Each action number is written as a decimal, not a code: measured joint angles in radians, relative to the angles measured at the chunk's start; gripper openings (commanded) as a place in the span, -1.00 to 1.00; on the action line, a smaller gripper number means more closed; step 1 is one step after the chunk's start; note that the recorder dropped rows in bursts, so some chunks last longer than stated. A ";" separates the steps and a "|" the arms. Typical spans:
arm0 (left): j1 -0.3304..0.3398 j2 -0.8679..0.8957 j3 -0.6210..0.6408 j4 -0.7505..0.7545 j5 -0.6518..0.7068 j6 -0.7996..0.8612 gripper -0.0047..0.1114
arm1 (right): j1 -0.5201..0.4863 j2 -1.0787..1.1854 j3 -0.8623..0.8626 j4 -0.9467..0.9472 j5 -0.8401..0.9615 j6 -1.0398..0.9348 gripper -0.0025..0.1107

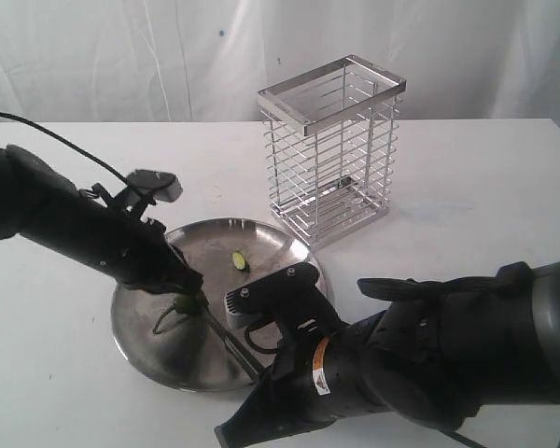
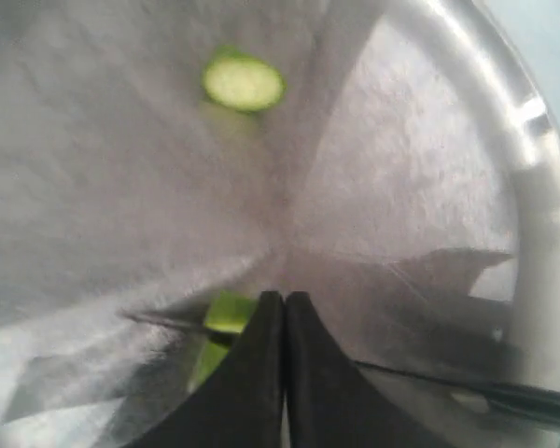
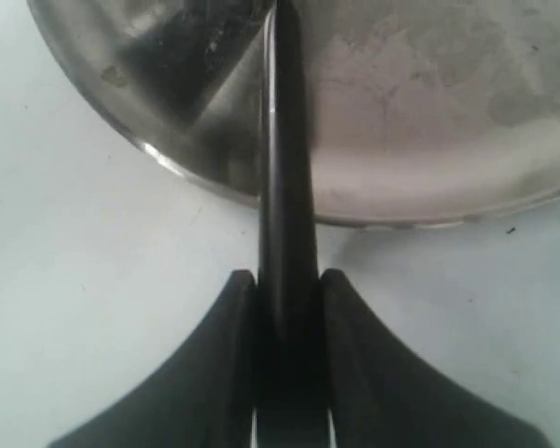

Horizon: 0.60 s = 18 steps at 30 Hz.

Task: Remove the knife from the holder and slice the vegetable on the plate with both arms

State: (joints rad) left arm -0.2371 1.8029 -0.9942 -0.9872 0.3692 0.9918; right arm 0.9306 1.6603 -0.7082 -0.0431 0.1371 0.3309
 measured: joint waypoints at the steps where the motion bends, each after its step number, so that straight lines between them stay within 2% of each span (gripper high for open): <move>1: 0.000 -0.040 0.000 0.007 -0.015 0.000 -0.92 | 0.000 0.000 0.000 -0.003 -0.002 0.000 -0.96; 5: 0.000 -0.135 0.000 0.008 -0.049 0.000 -0.92 | 0.000 0.000 0.000 -0.006 -0.002 -0.002 -0.96; 9: 0.000 -0.152 0.000 0.017 -0.070 0.004 -0.92 | 0.000 0.000 0.000 -0.006 -0.004 -0.002 -0.96; 18: 0.000 -0.035 0.000 0.039 -0.100 0.004 -0.92 | 0.000 0.000 0.000 -0.006 -0.009 -0.002 -0.96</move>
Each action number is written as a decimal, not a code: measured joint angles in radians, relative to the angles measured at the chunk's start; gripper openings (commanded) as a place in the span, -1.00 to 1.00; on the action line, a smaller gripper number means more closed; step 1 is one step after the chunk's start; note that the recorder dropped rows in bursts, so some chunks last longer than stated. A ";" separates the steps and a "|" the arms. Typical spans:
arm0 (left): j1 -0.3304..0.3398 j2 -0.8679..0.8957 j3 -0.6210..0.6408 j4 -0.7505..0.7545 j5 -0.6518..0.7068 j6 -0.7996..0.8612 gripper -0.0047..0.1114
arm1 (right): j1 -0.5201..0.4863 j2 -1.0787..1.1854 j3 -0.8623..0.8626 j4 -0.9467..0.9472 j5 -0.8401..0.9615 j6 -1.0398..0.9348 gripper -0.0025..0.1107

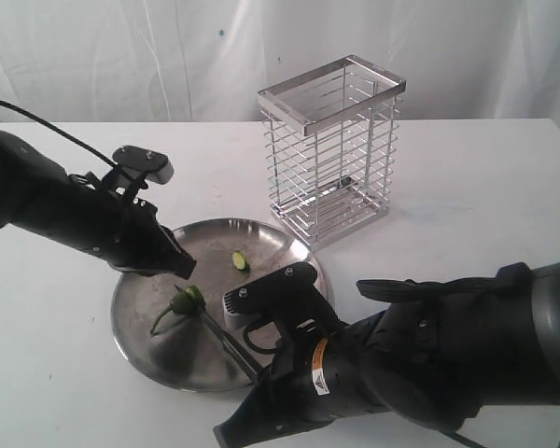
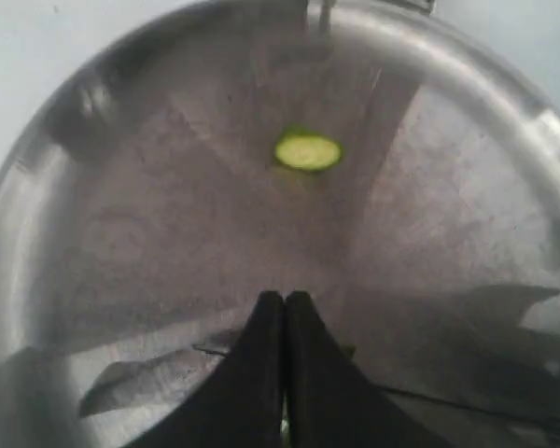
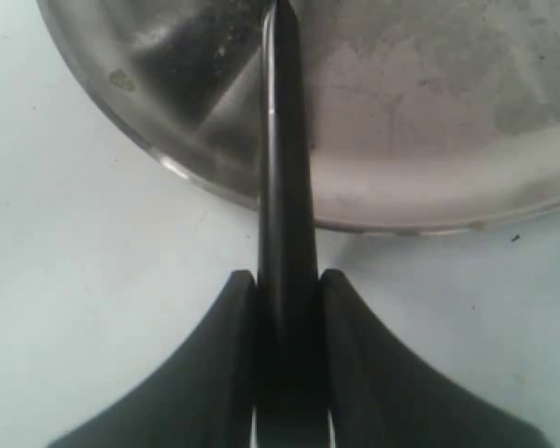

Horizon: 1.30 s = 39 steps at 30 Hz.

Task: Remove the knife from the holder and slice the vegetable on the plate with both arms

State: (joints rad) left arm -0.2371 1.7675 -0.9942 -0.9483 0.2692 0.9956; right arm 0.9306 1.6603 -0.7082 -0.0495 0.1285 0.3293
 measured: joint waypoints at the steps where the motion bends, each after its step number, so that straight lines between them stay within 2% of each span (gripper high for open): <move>1: 0.000 0.013 0.000 0.006 0.000 0.000 -0.92 | 0.000 0.000 0.000 0.000 0.000 0.000 -0.96; 11: 0.002 0.124 -0.014 0.020 -0.013 0.000 -0.92 | 0.000 0.000 0.000 0.000 0.016 0.000 -0.96; 19: 0.004 0.104 -0.012 0.024 -0.031 0.000 -0.92 | 0.000 0.000 0.000 -0.015 0.031 0.000 -0.96; 28: 0.002 -0.038 -0.002 0.097 0.122 -0.019 -0.91 | 0.000 -0.004 -0.004 -0.042 0.076 0.000 -0.96; 35: 0.002 -0.038 -0.002 0.274 0.206 -0.161 -0.46 | 0.000 -0.014 -0.068 -0.113 0.202 -0.002 -0.96; 39: 0.002 -0.038 -0.002 0.289 0.220 -0.181 -0.38 | 0.000 -0.014 -0.111 -0.141 0.244 -0.002 -0.96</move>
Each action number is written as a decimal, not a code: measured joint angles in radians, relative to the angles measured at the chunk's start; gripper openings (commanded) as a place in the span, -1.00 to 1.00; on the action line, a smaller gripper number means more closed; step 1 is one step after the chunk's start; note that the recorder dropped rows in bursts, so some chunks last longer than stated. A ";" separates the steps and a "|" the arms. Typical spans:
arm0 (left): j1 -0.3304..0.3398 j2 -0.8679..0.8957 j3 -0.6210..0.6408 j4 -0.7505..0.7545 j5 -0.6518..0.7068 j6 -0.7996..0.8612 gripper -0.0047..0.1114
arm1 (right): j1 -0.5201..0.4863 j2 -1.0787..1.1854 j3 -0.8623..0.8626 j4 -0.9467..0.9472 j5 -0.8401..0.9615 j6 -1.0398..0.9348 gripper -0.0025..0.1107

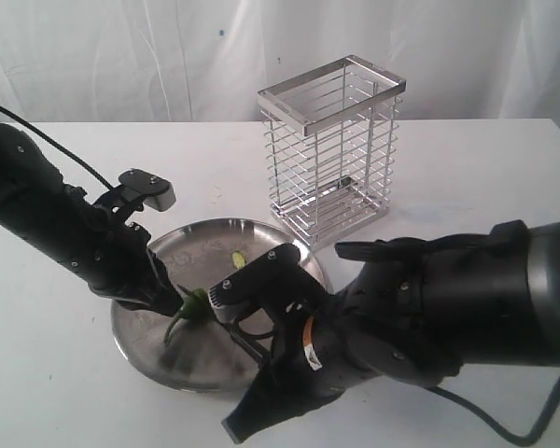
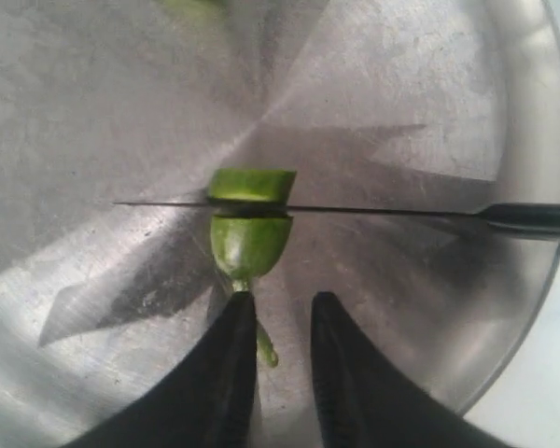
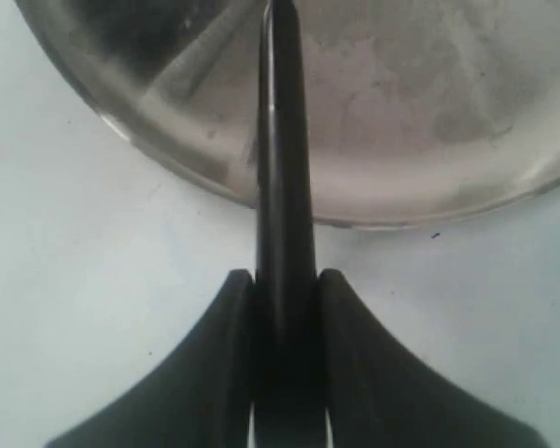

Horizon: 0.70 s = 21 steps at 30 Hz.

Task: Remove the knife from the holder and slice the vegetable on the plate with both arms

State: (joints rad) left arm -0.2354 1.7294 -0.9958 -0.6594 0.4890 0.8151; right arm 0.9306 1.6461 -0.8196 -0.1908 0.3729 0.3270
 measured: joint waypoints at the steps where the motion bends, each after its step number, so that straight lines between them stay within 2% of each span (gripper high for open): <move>1: 0.000 0.000 0.000 0.000 0.000 -0.003 -0.38 | 0.000 0.004 -0.012 -0.004 0.009 0.000 -0.96; 10: 0.000 0.000 0.000 0.002 0.002 -0.021 -0.38 | 0.000 0.114 -0.128 -0.036 0.061 -0.020 -0.96; 21: 0.000 0.000 0.000 0.002 -0.013 -0.021 -0.39 | 0.006 0.128 -0.138 -0.066 0.237 -0.038 -0.96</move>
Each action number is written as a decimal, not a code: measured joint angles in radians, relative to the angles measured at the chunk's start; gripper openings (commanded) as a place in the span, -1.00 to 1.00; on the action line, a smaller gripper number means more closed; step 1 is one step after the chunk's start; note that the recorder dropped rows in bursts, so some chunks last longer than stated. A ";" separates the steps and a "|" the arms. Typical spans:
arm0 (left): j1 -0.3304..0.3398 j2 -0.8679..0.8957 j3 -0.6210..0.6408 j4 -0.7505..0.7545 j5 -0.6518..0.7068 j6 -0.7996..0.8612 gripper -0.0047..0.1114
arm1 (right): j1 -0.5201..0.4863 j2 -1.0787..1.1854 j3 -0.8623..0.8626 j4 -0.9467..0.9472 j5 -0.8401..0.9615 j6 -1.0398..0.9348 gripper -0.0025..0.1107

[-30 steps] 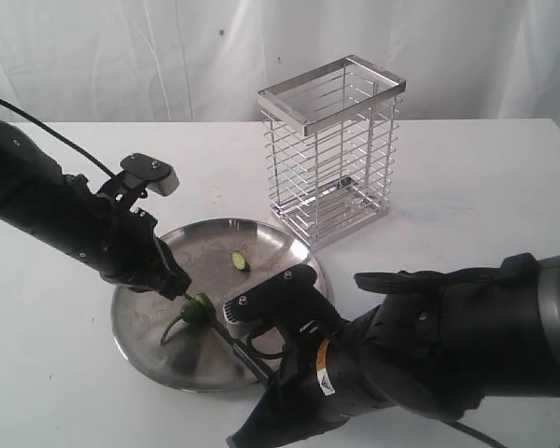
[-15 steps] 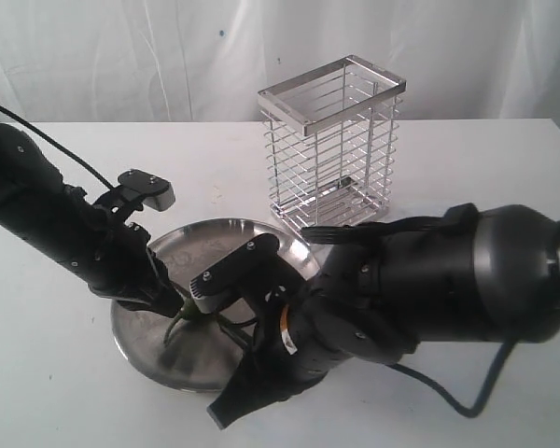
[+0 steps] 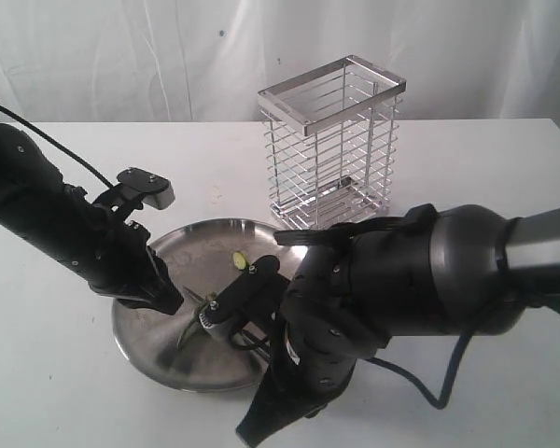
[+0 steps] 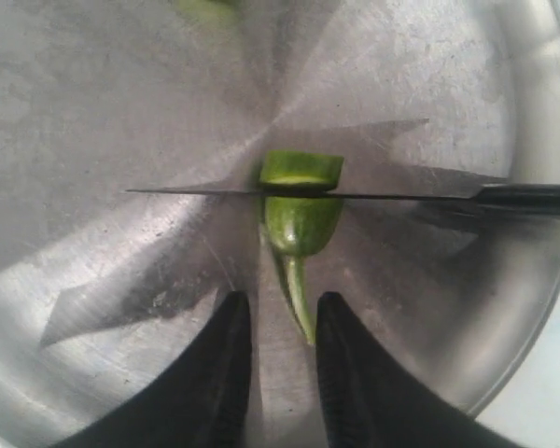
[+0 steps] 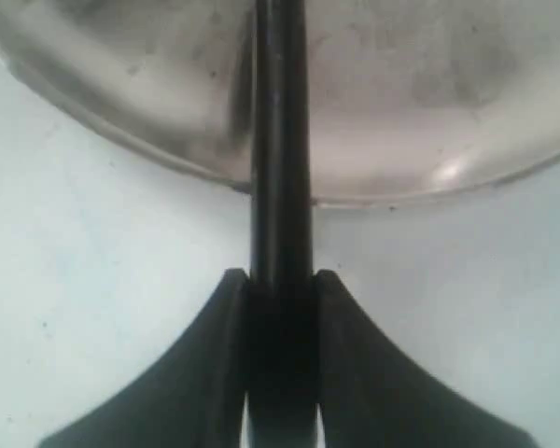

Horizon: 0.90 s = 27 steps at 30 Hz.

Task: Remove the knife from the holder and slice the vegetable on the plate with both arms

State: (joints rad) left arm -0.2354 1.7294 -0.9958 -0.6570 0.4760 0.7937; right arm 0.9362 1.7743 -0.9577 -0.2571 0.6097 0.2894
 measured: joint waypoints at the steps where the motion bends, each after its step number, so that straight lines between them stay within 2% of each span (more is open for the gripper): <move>1: 0.000 0.000 0.000 0.000 0.000 0.000 -0.39 | 0.000 0.000 -0.002 0.000 0.015 -0.003 -0.96; 15: 0.000 0.000 0.000 0.000 -0.009 -0.004 -0.39 | 0.000 -0.065 -0.004 0.013 0.260 -0.083 -0.96; 22: 0.000 0.000 0.000 -0.004 -0.009 -0.006 -0.39 | 0.000 -0.057 -0.007 0.031 0.217 -0.116 -0.96; 27: 0.000 0.000 0.000 -0.005 -0.012 -0.008 -0.39 | 0.000 -0.003 -0.078 0.027 0.203 -0.144 -0.96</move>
State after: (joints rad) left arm -0.2354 1.7294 -0.9958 -0.6618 0.4645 0.7857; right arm 0.9362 1.7714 -1.0361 -0.2306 0.8128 0.1451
